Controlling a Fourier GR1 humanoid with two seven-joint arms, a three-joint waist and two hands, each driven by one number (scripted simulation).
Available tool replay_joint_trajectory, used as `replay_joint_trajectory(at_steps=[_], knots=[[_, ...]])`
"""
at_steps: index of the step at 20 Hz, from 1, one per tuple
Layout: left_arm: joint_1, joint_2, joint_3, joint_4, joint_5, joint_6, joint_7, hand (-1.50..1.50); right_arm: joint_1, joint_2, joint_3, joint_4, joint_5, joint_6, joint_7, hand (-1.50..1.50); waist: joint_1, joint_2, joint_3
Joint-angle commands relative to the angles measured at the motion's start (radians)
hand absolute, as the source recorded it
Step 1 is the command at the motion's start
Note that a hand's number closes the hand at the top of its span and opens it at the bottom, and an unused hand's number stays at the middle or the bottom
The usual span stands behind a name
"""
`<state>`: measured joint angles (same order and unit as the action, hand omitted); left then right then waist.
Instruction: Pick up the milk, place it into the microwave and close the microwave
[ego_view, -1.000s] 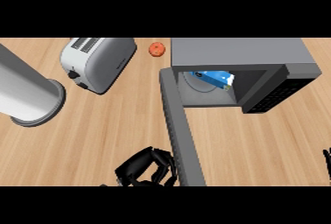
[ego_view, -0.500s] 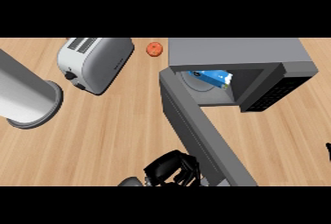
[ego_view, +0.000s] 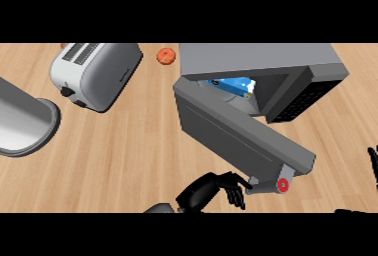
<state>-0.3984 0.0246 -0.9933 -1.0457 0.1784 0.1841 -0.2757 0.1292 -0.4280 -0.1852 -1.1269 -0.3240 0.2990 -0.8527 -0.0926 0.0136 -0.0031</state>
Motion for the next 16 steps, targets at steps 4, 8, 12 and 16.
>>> replay_joint_trajectory(at_steps=[4, 8, 12, 16], knots=[[-0.148, -0.023, -0.072, -0.021, 0.146, 0.117, 0.030, 1.50, -0.021, -0.013, 0.022, -0.072, -0.036, 0.066, 0.017, -1.50, -0.059, 0.008, -0.002], [-0.219, -0.024, -0.051, 0.010, 0.203, 0.173, 0.019, 1.50, -0.014, -0.024, 0.053, -0.120, -0.037, 0.076, 0.055, -1.50, -0.095, 0.012, -0.003], [-0.318, -0.024, -0.015, 0.012, 0.226, 0.235, -0.020, 1.50, -0.025, -0.063, 0.060, -0.134, -0.040, 0.106, 0.066, -1.50, -0.129, 0.017, -0.002], [-0.395, -0.024, 0.004, 0.049, 0.274, 0.258, -0.008, 1.50, -0.057, -0.087, 0.063, -0.154, -0.055, 0.110, 0.106, -1.50, -0.163, 0.029, -0.001]])
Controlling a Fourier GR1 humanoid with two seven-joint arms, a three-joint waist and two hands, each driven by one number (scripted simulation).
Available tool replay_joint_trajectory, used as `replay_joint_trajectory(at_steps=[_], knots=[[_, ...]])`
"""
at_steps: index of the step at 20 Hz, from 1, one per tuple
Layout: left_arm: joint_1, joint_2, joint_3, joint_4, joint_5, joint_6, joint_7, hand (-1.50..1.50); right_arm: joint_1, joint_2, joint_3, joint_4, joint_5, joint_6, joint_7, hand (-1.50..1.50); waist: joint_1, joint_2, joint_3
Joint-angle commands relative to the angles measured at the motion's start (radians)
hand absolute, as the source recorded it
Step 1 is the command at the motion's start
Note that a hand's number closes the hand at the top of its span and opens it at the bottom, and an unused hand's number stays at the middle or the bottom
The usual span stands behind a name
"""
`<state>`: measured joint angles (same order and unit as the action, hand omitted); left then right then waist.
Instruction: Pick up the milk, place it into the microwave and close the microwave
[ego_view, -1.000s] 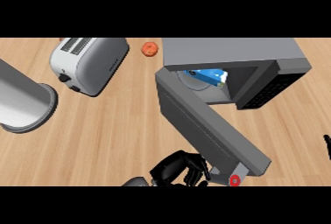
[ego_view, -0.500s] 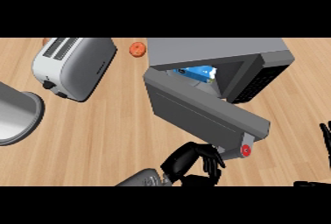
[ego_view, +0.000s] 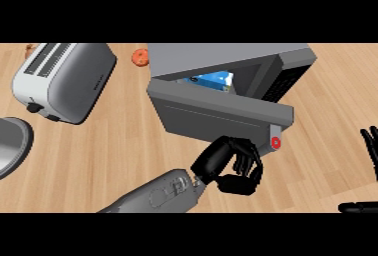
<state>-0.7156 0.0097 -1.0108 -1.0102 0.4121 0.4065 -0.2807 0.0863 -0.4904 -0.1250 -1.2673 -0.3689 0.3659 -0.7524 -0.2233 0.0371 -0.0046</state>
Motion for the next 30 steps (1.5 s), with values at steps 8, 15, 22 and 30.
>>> replay_joint_trajectory(at_steps=[8, 15, 22, 30], knots=[[-0.210, -0.009, 0.060, 0.083, 0.119, 0.070, 0.005, 1.50, -0.086, -0.045, 0.006, -0.046, -0.044, 0.065, 0.023, -1.50, -0.090, 0.028, 0.004], [-0.308, -0.008, 0.085, 0.153, 0.171, 0.089, 0.020, 1.50, -0.129, -0.063, 0.021, -0.059, -0.092, 0.114, 0.065, -1.50, -0.124, 0.043, 0.007], [-0.377, -0.008, 0.097, 0.214, 0.212, 0.113, 0.035, 1.50, -0.179, -0.095, 0.050, -0.088, -0.114, 0.171, 0.095, -1.50, -0.152, 0.050, 0.008], [-0.404, -0.007, 0.092, 0.231, 0.249, 0.141, 0.027, 1.50, -0.216, -0.112, 0.098, -0.131, -0.151, 0.225, 0.154, -1.50, -0.182, 0.056, 0.009]])
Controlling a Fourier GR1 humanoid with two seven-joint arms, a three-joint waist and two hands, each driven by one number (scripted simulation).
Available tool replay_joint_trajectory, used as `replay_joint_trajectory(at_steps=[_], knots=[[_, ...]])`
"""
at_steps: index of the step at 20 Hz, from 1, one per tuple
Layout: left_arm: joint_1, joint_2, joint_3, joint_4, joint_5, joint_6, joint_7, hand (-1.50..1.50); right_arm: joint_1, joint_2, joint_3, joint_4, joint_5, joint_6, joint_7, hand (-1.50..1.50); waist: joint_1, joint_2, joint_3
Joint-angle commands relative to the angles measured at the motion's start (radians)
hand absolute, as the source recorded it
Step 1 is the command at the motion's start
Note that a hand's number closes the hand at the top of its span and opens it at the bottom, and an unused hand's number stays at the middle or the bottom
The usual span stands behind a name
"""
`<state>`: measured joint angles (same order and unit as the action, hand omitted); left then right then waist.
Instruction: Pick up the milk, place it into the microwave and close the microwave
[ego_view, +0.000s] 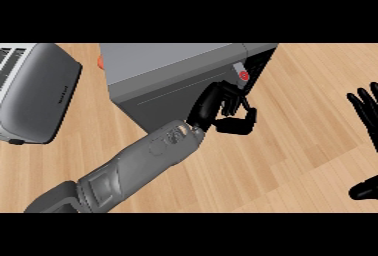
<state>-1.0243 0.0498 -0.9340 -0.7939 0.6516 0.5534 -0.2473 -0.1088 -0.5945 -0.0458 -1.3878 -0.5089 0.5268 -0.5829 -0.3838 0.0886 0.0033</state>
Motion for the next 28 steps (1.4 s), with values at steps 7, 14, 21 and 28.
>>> replay_joint_trajectory(at_steps=[7, 14, 21, 28], knots=[[-0.091, -0.047, 0.002, 0.016, 0.038, 0.007, -0.014, 1.50, -0.083, -0.070, 0.112, -0.148, 0.032, 0.173, 0.001, 1.50, -0.018, -0.008, 0.000], [-0.109, -0.047, 0.005, 0.041, 0.065, 0.025, -0.028, 1.50, -0.098, -0.083, 0.151, -0.232, 0.012, 0.181, 0.043, 1.50, -0.048, -0.001, 0.002], [-0.107, -0.047, -0.003, 0.046, 0.085, 0.050, -0.032, 1.50, -0.086, -0.081, 0.189, -0.310, -0.006, 0.171, 0.081, 1.50, -0.073, -0.006, 0.003], [-0.099, -0.046, -0.009, 0.042, 0.097, 0.084, -0.050, 1.50, -0.077, -0.086, 0.217, -0.367, -0.019, 0.166, 0.116, 1.50, -0.087, -0.003, 0.003]])
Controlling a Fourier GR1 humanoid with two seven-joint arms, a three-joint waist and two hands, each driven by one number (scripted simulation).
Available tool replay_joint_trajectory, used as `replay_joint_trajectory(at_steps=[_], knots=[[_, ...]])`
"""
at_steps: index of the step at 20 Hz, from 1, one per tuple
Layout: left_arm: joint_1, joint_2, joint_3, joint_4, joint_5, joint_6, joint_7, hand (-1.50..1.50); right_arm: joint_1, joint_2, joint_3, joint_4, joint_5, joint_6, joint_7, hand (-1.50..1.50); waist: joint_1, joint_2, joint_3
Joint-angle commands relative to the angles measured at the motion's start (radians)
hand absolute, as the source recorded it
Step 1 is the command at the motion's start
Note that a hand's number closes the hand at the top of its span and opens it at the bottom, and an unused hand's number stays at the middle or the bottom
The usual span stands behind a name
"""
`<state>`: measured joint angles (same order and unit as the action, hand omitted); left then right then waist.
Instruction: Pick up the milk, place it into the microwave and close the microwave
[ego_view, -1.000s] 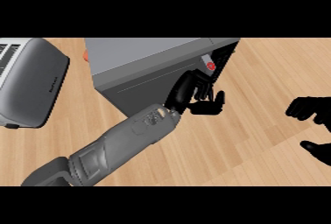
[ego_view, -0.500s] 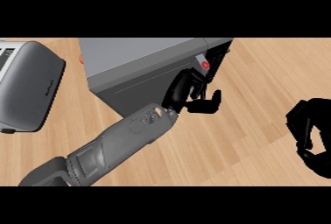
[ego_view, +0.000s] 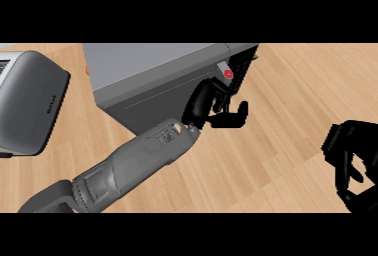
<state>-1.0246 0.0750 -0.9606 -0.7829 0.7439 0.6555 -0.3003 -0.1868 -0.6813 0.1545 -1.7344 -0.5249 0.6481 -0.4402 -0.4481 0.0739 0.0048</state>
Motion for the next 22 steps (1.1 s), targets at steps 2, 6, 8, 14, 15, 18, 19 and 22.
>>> replay_joint_trajectory(at_steps=[2, 6, 8, 14, 15, 18, 19, 22], knots=[[-0.096, -0.071, 0.012, 0.034, 0.002, -0.003, -0.006, 1.50, 0.010, 0.005, 0.022, -0.040, -0.008, 0.044, -0.027, 1.50, -0.028, 0.007, 0.002], [-0.090, -0.071, 0.012, 0.035, 0.014, 0.006, -0.006, 1.50, 0.021, 0.003, 0.033, -0.067, -0.013, 0.042, -0.016, 1.50, -0.040, 0.010, 0.003], [-0.056, -0.071, 0.126, 0.047, 0.066, 0.143, -0.035, 1.50, 0.025, -0.003, 0.016, -0.074, -0.021, 0.026, -0.010, 1.50, 0.010, -0.006, -0.006], [0.053, -0.074, 0.248, -0.042, 0.283, 0.001, 0.048, 1.50, 0.089, -0.018, 0.139, -0.116, -0.028, 0.070, 0.070, 1.50, 0.050, 0.036, -0.019], [0.059, -0.075, 0.263, -0.039, 0.299, -0.019, 0.037, 1.50, 0.098, -0.021, 0.150, -0.125, -0.028, 0.075, 0.075, 1.50, 0.057, 0.035, -0.018], [0.080, -0.075, 0.303, -0.007, 0.348, -0.070, 0.027, 1.50, 0.142, -0.003, 0.174, -0.158, -0.027, 0.047, 0.087, 1.50, 0.073, 0.023, -0.015], [0.091, -0.075, 0.294, -0.009, 0.363, -0.088, 0.017, 1.50, 0.139, 0.008, 0.177, -0.173, -0.024, 0.036, 0.086, 1.50, 0.075, 0.022, -0.015], [0.110, -0.075, 0.290, 0.021, 0.394, -0.148, 0.010, 1.50, 0.174, 0.024, 0.193, -0.207, -0.019, 0.002, 0.097, 1.50, 0.098, 0.016, -0.015]])
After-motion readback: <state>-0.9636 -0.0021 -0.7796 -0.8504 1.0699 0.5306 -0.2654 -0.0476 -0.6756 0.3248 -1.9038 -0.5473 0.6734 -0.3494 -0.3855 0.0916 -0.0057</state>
